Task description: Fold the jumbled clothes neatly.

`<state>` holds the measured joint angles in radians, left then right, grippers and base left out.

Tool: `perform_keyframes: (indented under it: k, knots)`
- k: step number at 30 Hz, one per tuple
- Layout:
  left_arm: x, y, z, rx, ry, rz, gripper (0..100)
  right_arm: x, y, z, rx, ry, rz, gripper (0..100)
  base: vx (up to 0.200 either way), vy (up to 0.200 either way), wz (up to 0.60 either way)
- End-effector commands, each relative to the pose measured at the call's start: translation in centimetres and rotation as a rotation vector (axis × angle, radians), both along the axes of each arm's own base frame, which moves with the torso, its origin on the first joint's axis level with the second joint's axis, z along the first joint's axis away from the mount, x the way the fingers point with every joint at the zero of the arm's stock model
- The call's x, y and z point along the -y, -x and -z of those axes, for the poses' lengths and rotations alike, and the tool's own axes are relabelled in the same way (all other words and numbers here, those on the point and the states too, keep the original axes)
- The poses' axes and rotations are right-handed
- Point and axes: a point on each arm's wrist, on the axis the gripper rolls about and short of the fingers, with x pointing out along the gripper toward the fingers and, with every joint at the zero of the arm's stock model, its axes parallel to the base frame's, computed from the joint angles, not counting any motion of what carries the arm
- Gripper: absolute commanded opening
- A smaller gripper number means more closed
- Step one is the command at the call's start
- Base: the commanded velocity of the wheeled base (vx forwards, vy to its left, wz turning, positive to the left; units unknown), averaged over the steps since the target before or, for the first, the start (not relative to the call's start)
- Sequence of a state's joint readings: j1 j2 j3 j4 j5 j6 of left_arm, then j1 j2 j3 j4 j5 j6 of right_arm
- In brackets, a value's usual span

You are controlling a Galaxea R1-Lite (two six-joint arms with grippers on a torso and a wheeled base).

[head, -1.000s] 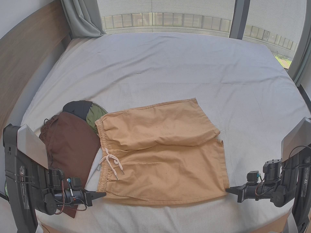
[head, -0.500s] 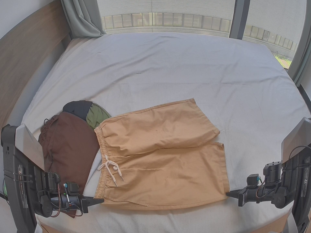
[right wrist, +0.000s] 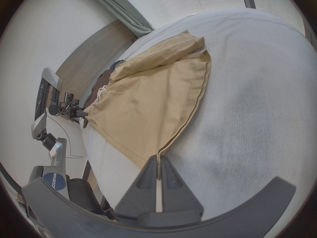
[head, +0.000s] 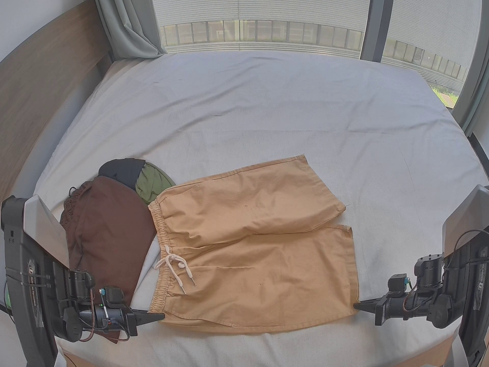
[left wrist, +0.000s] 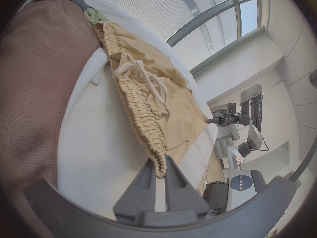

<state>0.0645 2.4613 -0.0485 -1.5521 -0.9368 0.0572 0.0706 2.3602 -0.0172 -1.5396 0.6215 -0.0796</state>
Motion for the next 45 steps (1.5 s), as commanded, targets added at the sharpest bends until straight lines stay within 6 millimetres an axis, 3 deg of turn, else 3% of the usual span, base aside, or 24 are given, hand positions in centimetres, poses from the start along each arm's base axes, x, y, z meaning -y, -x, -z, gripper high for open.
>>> perform_keyframes:
  k: [1,4,9,17,45]
  knots:
    - [0.0,-0.5,-0.8,0.036,0.015,-0.001,0,-0.1,0.0,-0.9,0.034,-0.014,-0.009,0,0.0,0.0,0.0]
    - [0.2,-0.9,-1.3,0.04,0.029,-0.008,0,-0.2,-0.1,-1.5,0.057,-0.022,-0.005,0,0.0,0.0,0.0]
    - [0.7,-2.6,-4.7,0.07,0.123,-0.06,0,-1.0,-1.5,-4.3,0.125,-0.139,0.028,0,0.0,0.0,0.0]
    - [0.9,-3.4,-6.5,0.086,0.176,-0.08,0,-1.4,-2.4,-6.3,0.196,-0.193,0.047,0,0.0,0.0,0.0]
    - [0.6,-5.6,-7.3,0.128,0.203,-0.125,0,-2.4,-0.8,-11.5,0.348,-0.287,0.0,0,0.0,0.0,0.0]
